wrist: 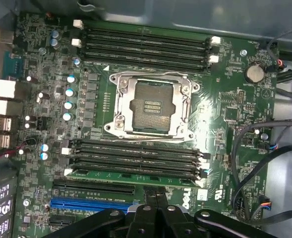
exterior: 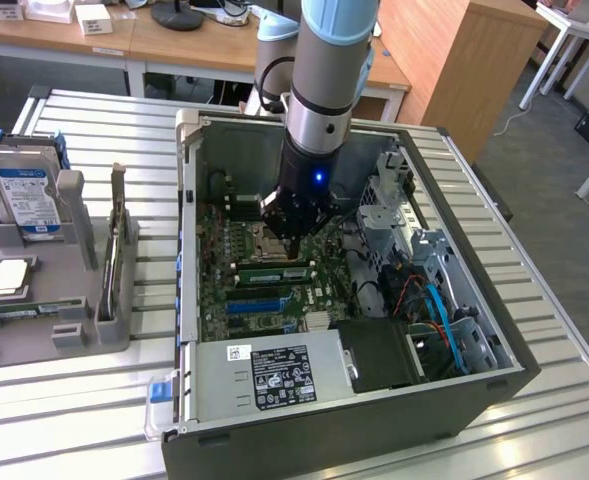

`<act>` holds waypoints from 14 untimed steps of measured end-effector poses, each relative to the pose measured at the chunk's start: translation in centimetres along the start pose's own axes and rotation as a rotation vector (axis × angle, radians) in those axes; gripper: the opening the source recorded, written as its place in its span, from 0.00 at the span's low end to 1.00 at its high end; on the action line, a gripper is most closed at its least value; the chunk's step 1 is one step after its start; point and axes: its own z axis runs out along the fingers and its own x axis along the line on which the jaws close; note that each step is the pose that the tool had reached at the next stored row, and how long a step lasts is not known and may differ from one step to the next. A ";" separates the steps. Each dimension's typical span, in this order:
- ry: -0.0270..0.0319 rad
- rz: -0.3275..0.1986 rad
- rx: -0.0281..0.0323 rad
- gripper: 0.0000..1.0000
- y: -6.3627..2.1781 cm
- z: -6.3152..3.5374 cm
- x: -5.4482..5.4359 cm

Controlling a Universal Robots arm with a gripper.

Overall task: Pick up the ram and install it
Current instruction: 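Press down the ram until it locks into place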

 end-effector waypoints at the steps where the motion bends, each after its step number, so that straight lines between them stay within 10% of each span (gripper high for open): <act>1: 0.0000 0.000 0.0000 0.11 0.00 0.00 0.0; 9: 0.0137 0.001 -0.0011 0.11 -0.01 0.01 -0.1; 14: 0.0331 0.002 -0.0024 0.11 -0.02 0.00 -0.3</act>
